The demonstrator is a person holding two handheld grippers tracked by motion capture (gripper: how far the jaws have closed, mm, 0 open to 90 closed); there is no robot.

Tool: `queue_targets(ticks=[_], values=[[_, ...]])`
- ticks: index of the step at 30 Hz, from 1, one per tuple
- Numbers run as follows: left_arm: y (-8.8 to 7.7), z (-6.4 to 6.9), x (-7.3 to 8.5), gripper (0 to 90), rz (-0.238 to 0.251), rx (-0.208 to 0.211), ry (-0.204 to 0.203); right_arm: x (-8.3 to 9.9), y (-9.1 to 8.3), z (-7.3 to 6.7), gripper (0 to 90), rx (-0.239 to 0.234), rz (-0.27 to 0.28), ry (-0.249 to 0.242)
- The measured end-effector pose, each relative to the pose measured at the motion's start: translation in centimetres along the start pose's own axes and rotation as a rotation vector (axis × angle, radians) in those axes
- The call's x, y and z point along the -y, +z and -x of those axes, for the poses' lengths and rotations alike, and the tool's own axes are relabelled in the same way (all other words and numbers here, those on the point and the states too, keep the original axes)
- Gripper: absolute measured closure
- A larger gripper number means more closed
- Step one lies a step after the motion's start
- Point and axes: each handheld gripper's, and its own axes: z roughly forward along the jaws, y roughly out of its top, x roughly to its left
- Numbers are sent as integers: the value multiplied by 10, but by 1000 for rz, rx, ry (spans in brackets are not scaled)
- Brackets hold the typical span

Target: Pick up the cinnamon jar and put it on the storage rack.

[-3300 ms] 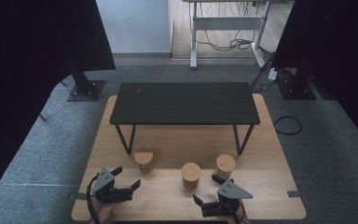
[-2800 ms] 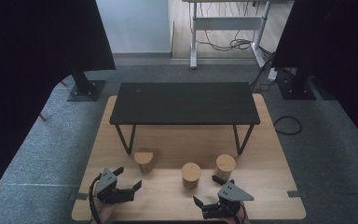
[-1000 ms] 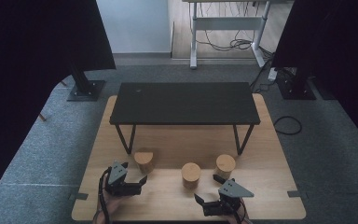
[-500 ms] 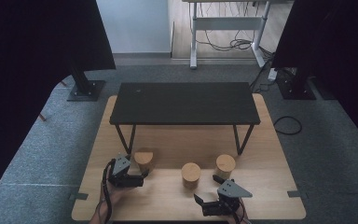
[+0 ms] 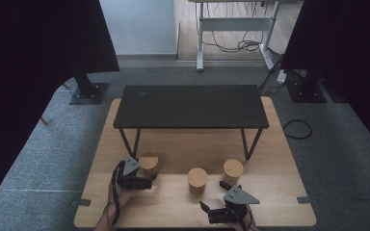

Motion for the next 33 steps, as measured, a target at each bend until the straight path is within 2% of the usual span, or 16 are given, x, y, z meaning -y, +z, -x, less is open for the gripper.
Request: queue_targets(ticks=[11, 13, 17, 23, 24, 25, 26, 33], values=[[11, 0, -6, 28, -12, 2, 2, -1, -1, -1, 0, 6, -1, -5], [15, 1, -11, 29, -23, -7, 14, -1, -1, -1, 0, 7, -2, -5], [23, 2, -14, 43, -40, -13, 6, -1, -1, -1, 0, 8, 0, -4], [27, 7, -15, 126, -43, -24, -7, -1, -2, -1, 0, 12, 0, -3], [27, 8, -15, 173, -45, -27, -5, -1, -2, -2, 0, 12, -1, -4], [27, 9, -16, 173, -50, -34, -4, -1, -2, -2, 0, 12, -1, -4], [27, 5, -14, 245, -43, -18, -17, -1, -1, -2, 0, 12, -1, -4], [27, 3, -11, 252, -33, -8, -20, -1, -1, -3, 0, 15, -1, -4]])
